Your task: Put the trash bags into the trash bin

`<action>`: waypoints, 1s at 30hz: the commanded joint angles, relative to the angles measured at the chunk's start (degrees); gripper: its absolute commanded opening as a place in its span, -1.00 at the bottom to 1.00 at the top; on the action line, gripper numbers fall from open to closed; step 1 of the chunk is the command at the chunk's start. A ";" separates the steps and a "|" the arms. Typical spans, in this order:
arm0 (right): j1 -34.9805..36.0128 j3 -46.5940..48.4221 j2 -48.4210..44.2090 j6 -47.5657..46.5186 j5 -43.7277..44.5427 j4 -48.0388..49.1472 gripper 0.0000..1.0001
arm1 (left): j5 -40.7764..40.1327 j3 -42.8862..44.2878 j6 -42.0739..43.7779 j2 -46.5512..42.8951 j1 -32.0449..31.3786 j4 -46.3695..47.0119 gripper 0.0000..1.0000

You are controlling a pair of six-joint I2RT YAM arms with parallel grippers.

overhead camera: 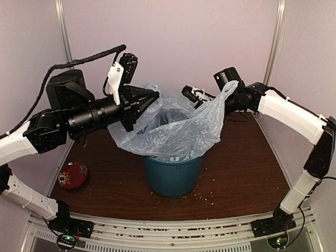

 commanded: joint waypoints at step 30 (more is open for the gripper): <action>-18.02 -12.56 -31.79 18.66 -15.67 8.92 0.76 | -7.57 18.23 -8.91 0.07 30.64 -28.76 0.37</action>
